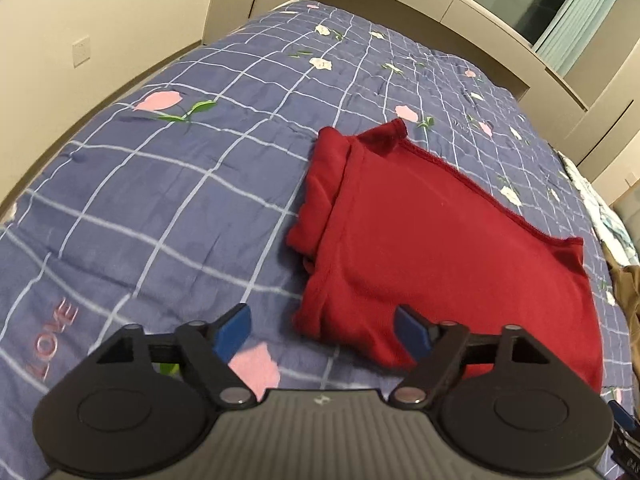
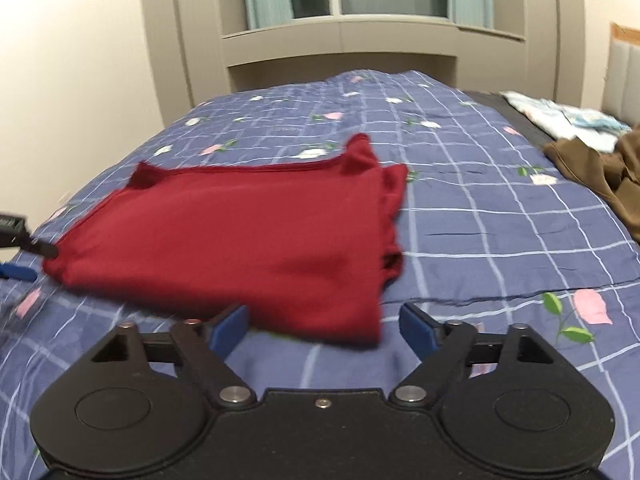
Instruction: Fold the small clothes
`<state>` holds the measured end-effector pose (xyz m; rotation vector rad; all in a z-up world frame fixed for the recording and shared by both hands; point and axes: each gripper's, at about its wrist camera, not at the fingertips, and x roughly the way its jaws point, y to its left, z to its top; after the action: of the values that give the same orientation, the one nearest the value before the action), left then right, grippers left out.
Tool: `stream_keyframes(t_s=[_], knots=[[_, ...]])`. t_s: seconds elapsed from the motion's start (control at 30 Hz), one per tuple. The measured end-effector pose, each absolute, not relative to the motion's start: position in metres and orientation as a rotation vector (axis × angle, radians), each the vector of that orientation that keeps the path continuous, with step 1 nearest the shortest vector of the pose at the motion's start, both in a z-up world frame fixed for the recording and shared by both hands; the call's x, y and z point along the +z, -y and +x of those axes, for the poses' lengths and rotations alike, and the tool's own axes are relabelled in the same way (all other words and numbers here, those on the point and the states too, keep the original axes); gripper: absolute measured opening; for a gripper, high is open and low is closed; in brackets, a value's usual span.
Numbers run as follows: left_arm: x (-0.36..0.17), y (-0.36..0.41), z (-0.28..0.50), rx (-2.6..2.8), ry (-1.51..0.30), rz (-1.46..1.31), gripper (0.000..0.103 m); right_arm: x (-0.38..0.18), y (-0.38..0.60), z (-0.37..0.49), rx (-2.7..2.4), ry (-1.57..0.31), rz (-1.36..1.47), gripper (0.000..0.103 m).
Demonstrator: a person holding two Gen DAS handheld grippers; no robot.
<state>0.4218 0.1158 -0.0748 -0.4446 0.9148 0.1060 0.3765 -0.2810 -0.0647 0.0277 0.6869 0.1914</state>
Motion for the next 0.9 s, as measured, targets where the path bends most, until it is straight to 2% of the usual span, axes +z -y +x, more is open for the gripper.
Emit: stream_keyframes(t_s=[0.1, 0.23, 0.9], knots=[[-0.076, -0.11, 0.414, 0.128, -0.92, -0.425, 0.089, -0.065, 0.266, 0.363, 0.201, -0.66, 0.0, 0.102], [-0.071, -0.098, 0.402, 0.168, -0.89, -0.356, 0.101, -0.064, 0.25, 0.349, 0.161, -0.614, -0.038, 0.102], [-0.044, -0.043, 0.329, 0.1, -0.856, -0.231, 0.102, -0.056, 0.228, 0.279, 0.222, -0.642, -0.024, 0.102]])
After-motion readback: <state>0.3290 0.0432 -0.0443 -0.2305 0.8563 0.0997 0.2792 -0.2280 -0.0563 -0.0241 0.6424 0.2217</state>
